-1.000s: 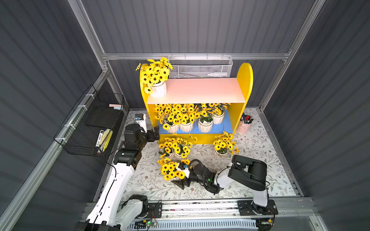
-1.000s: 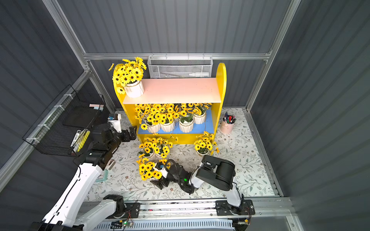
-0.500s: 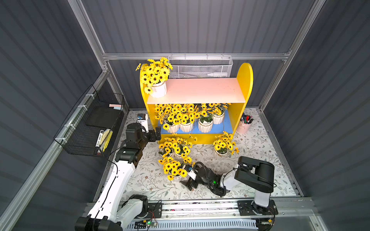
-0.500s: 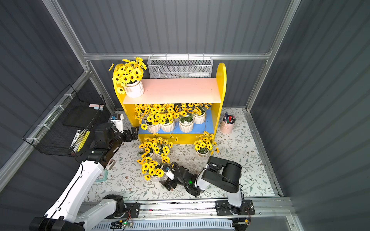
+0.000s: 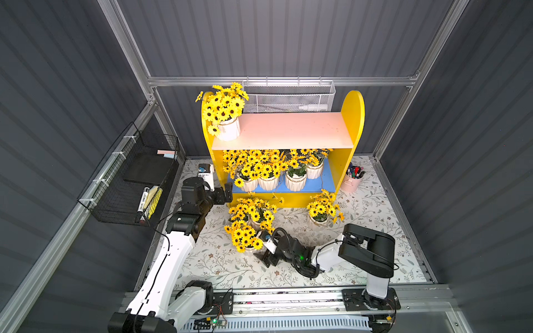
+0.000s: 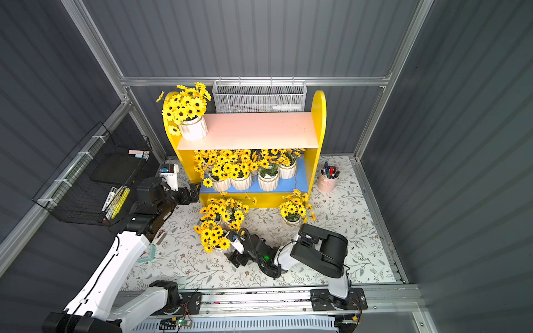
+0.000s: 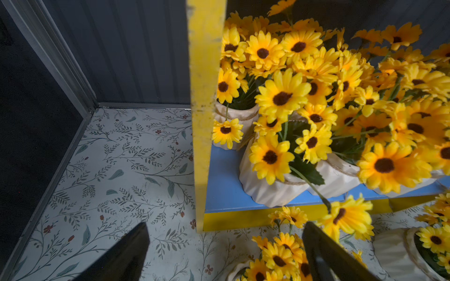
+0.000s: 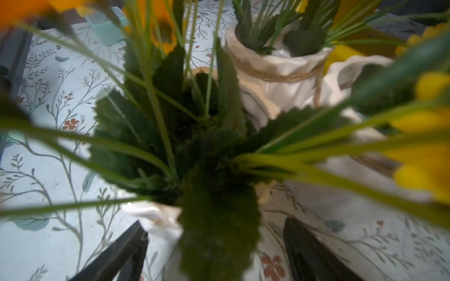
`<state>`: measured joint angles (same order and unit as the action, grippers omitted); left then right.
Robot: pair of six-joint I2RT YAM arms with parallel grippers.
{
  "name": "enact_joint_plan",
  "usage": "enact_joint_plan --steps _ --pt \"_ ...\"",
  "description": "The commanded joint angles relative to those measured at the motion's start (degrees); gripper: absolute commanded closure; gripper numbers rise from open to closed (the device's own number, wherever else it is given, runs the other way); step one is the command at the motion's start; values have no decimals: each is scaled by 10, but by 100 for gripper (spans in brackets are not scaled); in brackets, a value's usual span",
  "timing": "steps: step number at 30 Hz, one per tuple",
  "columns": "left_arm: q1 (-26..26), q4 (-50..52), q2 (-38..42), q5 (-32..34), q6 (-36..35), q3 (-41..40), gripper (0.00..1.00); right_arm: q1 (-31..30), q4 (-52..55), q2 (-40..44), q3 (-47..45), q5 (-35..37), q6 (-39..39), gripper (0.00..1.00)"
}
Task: Take the sunflower pots off the shelves
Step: Place the sunflower pot at the center of the board.
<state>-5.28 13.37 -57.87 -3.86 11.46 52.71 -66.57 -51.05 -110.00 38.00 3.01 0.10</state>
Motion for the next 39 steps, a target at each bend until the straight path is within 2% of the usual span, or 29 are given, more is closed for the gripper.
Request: enact_joint_plan --steps 1,5,7,9,11,14,18,22,27,30,36,39 --pt "4 -8 14 -11 -1 0 1 0 -31 -22 23 -44 -13 15" --pt "4 -18 20 -38 -1 -2 0 -3 -30 -25 32 -56 -7 16" --pt "3 -46 19 -41 -18 3 1 -3 -27 -9 16 -41 -3 11" --pt "2 -22 6 -79 -21 38 1 -3 0 28 -12 -23 -1 5" --pt "-21 7 3 -74 -33 75 1 -3 60 77 -31 -22 1 3" --pt "-79 46 5 -20 -63 120 1 -3 222 163 -37 -17 36 1" --pt "-124 92 -23 7 -65 186 1 -3 303 242 -57 5 60 1" --pt "-161 124 -59 63 -84 254 1 -2 334 299 -75 57 62 1" --pt "-225 177 -136 225 -109 390 0 -1 370 348 -74 85 64 1" --pt "-238 210 -186 285 -108 463 1 -1 374 376 -81 89 61 1" --pt "-249 207 -227 392 -121 510 1 2 383 434 -102 108 50 1" --pt "-248 189 -241 416 -141 515 0 6 392 456 -107 111 44 1"
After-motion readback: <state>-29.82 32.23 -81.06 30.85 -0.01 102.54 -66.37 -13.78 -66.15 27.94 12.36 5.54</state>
